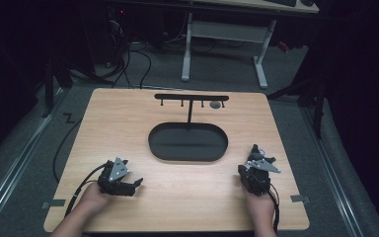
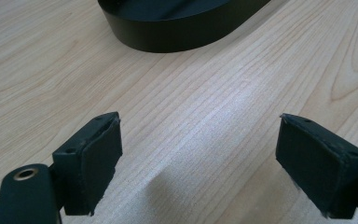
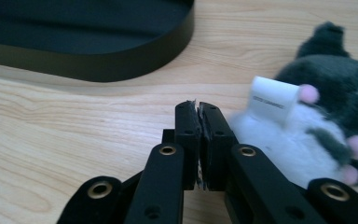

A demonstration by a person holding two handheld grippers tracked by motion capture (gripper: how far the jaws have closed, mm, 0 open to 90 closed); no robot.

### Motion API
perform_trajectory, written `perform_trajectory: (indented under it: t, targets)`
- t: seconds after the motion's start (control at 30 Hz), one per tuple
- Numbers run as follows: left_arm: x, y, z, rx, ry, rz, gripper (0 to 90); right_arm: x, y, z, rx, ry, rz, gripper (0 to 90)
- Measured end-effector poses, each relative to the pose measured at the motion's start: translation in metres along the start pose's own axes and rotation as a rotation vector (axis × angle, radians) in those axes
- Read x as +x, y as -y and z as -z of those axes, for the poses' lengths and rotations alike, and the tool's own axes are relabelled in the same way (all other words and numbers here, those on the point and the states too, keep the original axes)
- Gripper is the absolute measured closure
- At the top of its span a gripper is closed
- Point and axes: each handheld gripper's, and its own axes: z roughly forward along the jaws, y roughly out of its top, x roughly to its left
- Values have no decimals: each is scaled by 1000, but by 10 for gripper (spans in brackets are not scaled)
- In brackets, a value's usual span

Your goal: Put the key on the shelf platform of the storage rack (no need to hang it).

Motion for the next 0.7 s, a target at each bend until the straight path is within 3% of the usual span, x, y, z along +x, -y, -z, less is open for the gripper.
perform_trajectory:
  t: [0.2,0.7]
  targets:
    - [0,0,0,-1,1,-1,154,-7,4,3,11,14,-10,866]
    - [2,-2,-2,16,8,12,154,-40,17,29,-12,84,-112,863]
